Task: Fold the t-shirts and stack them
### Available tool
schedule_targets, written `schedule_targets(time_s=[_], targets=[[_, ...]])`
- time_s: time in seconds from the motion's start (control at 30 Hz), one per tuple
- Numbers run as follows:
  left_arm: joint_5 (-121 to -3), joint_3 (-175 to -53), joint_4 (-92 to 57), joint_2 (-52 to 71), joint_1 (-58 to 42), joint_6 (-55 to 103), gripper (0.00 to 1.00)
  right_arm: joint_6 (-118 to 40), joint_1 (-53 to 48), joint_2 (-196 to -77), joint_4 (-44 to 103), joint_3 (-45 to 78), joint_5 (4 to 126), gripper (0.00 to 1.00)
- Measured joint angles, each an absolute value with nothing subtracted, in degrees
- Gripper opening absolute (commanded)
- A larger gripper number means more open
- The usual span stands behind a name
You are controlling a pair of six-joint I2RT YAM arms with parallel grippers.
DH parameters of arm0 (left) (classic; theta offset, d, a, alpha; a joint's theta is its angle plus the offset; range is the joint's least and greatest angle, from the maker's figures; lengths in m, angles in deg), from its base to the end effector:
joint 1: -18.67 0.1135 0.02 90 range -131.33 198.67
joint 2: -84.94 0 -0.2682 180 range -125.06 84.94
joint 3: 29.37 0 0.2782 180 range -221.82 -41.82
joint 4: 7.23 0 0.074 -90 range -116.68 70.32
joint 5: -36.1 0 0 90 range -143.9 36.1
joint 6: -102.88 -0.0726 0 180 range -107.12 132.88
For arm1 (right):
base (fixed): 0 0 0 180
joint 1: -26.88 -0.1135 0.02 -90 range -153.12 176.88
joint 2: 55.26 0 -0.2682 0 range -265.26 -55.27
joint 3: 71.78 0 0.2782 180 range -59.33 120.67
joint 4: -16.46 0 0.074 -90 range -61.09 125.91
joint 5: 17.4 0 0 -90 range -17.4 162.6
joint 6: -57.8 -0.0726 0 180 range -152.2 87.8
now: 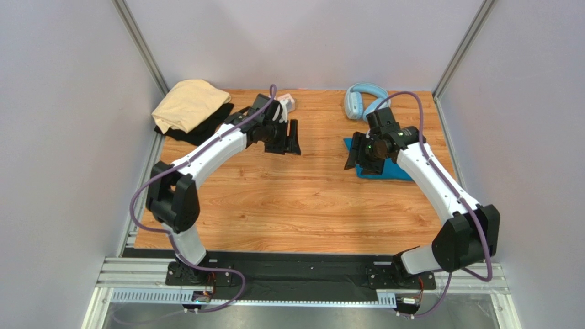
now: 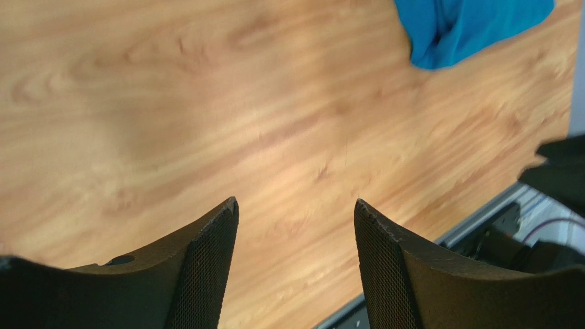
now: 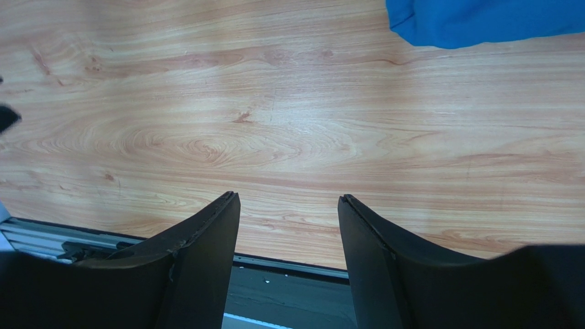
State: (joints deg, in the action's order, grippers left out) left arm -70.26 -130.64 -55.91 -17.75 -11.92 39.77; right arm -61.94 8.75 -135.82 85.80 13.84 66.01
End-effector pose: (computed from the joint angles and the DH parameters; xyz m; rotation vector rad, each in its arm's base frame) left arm 0.3763 -0.2462 0.2580 0.2159 2.5517 -0.7687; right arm 0.2982 0.1064 0.2710 0.2422 2.7394 0.3994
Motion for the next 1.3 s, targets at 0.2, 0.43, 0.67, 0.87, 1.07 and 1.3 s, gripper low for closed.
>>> schedule_targets(time_s=[0.2,0.43,0.67,0.87,1.07,1.3], targets=[[-67.57,-121.83,-60.52,-8.79,-12.81,38.2,0.7,-61.98,2.7,-143.45,85.47,18.89,65.79,0.6],[-63.88,-115.49,-62.92,-0.75,-12.01,38.74,0.71,-62.11,-2.59,-153.15,86.39,31.59,66.18,0.6],[-61.63,-107.88,-62.18,7.58,-12.01,40.06,0.72,-60.67,-3.79,-154.2,88.35,36.42,67.95,0.6],[-58.76,-107.69,-61.0,9.76,-11.92,40.06,0.72,-60.6,-3.79,-154.46,90.47,37.01,69.0,0.6],[-59.13,-108.58,-59.32,8.41,-11.5,40.12,0.72,-59.86,-3.79,-155.34,91.5,39.15,69.96,0.6],[-61.32,-110.2,-57.44,4.76,-11.28,40.8,0.71,-58.51,-3.79,-155.38,92.94,39.24,71.32,0.6]])
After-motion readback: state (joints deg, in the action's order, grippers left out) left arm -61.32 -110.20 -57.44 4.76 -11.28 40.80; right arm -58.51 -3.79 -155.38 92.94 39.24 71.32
